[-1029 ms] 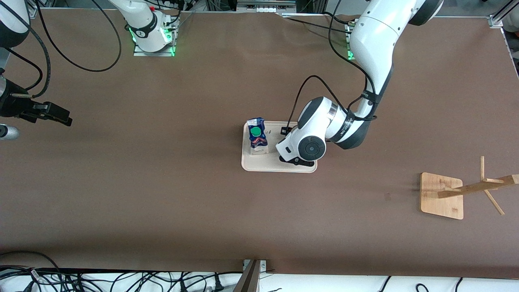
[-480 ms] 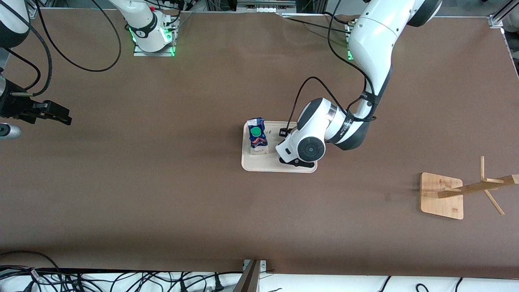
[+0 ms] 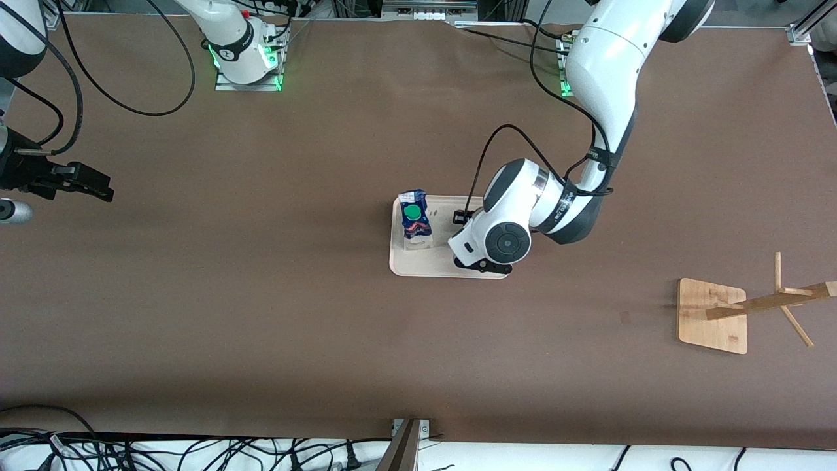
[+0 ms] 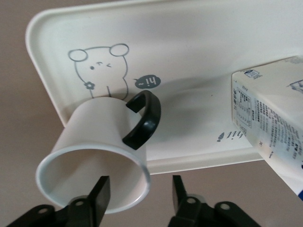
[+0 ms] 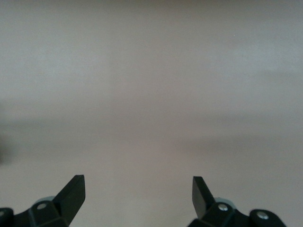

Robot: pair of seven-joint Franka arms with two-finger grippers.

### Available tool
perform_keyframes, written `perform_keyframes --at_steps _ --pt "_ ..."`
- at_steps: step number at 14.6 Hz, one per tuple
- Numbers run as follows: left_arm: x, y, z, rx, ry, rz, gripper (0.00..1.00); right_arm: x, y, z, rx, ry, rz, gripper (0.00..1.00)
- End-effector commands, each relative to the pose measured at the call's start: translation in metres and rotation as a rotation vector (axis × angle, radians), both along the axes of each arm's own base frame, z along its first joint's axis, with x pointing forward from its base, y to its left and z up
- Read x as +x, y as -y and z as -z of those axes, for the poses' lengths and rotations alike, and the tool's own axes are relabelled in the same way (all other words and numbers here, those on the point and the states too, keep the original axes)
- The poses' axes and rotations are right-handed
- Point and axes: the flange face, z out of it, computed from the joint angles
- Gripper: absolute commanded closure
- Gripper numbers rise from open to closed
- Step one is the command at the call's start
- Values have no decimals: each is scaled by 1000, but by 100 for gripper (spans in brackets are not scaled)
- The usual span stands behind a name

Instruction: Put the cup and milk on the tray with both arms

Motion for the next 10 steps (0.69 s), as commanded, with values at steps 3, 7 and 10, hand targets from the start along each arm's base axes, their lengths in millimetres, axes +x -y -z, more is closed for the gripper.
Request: perform_keyframes --at_steps 3,7,10 --pt "28 -52 -94 -14 87 -82 0 -7 1 -5 -15 -2 -20 0" --pt "52 -146 -193 -48 214 -212 0 -7 4 -7 -17 1 -18 0" --pt "41 -220 -247 -67 225 -247 0 -8 3 -8 -15 4 -20 0"
